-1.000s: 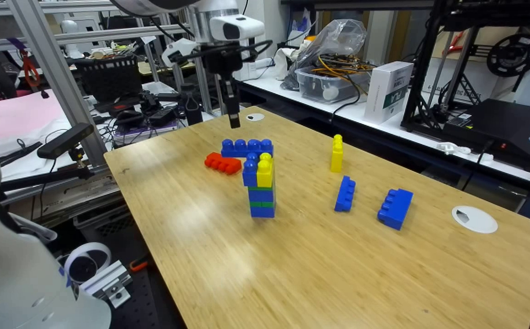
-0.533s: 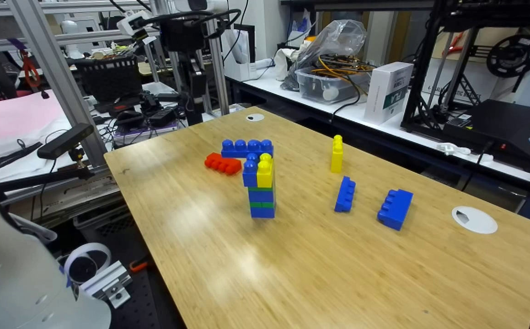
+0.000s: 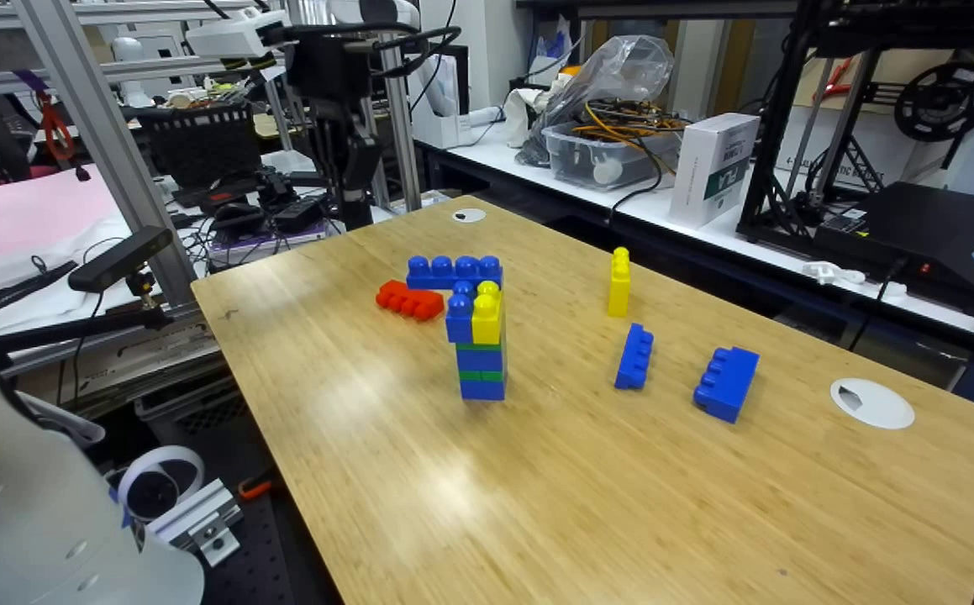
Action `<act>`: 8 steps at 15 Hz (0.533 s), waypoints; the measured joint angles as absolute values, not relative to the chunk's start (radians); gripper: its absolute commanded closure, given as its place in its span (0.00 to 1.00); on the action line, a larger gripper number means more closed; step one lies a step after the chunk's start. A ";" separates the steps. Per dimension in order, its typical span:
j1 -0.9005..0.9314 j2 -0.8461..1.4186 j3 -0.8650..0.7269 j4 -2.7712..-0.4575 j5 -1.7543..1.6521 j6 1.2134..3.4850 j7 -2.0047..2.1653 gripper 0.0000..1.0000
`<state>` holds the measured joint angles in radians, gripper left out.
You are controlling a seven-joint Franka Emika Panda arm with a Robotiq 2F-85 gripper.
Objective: Put the long blue block on the built tower
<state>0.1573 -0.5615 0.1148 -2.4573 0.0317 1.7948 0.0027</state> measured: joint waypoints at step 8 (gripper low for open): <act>0.149 -0.580 0.050 -2.517 0.001 1.756 -0.121 0.11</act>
